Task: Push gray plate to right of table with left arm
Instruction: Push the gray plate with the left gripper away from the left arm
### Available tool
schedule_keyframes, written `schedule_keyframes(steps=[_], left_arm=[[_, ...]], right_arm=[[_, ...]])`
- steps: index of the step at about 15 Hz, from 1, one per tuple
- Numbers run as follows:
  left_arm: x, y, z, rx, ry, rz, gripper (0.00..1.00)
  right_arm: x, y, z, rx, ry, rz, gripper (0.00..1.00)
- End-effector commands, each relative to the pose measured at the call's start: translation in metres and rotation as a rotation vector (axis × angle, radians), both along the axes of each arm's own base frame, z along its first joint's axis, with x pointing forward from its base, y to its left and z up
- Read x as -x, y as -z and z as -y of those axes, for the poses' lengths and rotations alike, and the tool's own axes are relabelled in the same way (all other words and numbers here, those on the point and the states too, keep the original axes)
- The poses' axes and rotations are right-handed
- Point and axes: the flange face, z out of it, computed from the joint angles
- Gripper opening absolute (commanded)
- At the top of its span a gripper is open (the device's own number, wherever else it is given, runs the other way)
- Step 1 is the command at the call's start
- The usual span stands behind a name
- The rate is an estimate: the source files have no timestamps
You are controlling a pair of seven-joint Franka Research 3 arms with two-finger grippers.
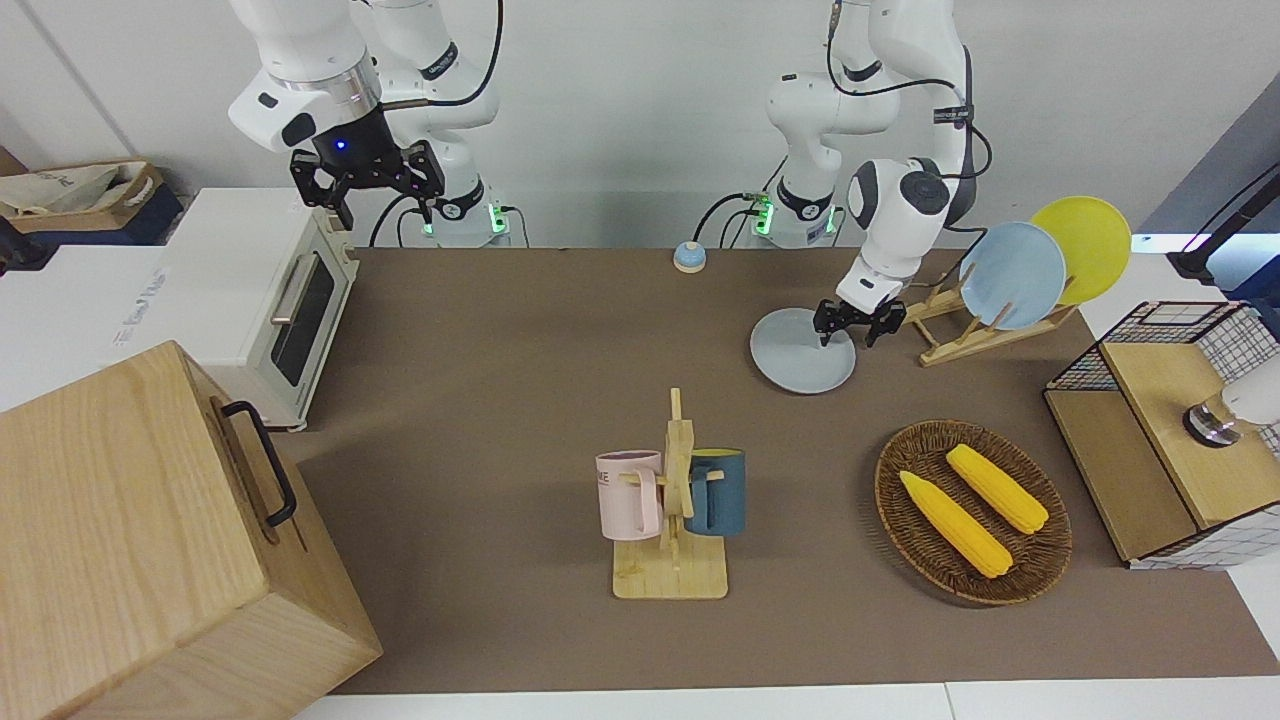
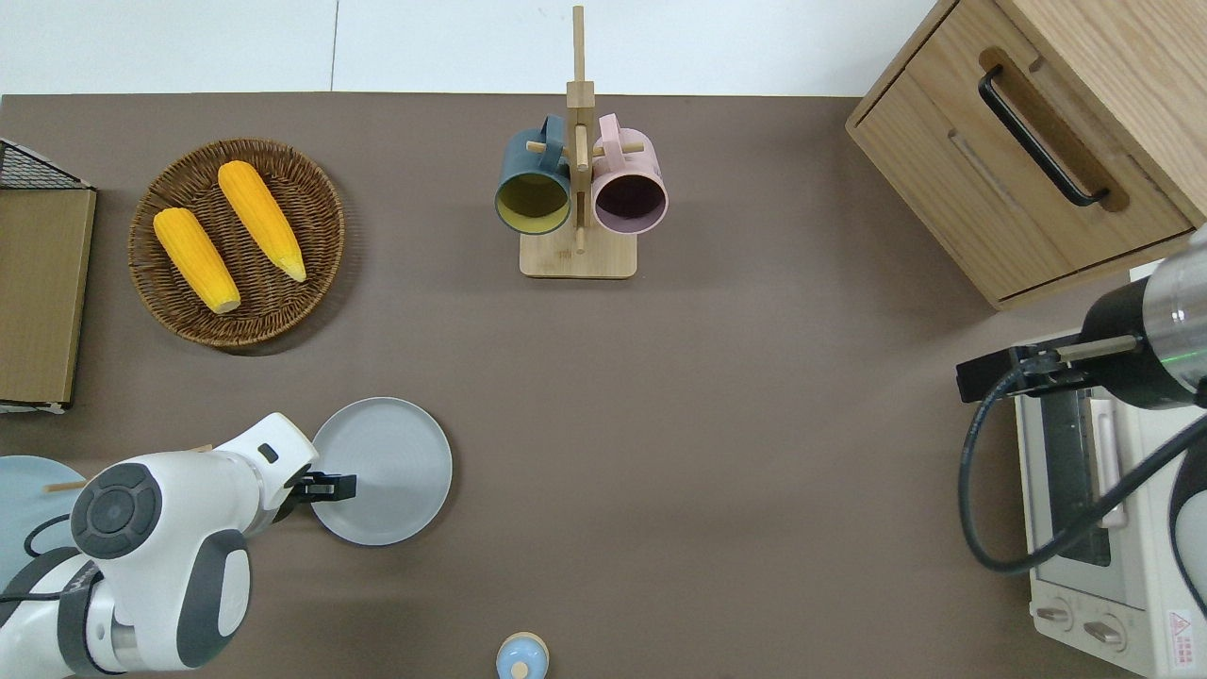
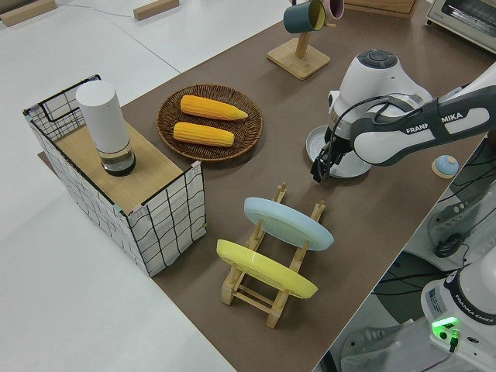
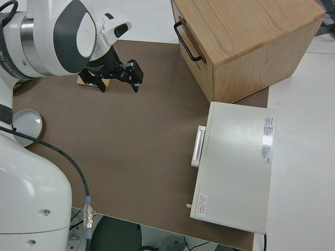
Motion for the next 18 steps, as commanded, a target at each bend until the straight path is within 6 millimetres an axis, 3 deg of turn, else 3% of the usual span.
schedule_keyframes(steps=[1,2,4,7,11,14,18], left_arm=[[0.002,0.002,0.001,0.008,-0.016,0.015,0.32],[0.002,0.0,0.001,0.008,-0.016,0.015,0.19],[0.002,0.0,0.003,0.008,-0.013,0.015,0.05],[0.002,0.002,0.003,0.009,-0.017,0.013,0.0],[-0.002,0.01,0.028,0.035,-0.037,0.005,0.0],[-0.007,0.016,0.057,0.039,-0.036,-0.008,0.0],[-0.018,0.027,0.126,0.035,-0.058,-0.023,0.0]], right_arm=[[0.004,-0.003,0.002,-0.007,0.002,-0.006,0.983],[0.003,-0.003,0.003,-0.007,0.003,-0.004,0.983],[0.004,-0.003,0.002,-0.007,0.003,-0.004,0.983],[0.004,-0.003,0.002,-0.008,0.002,-0.006,0.983],[0.004,-0.003,0.002,-0.007,0.003,-0.006,0.983],[0.004,-0.003,0.002,-0.007,0.002,-0.006,0.983],[0.003,-0.003,0.003,-0.007,0.003,-0.004,0.983]])
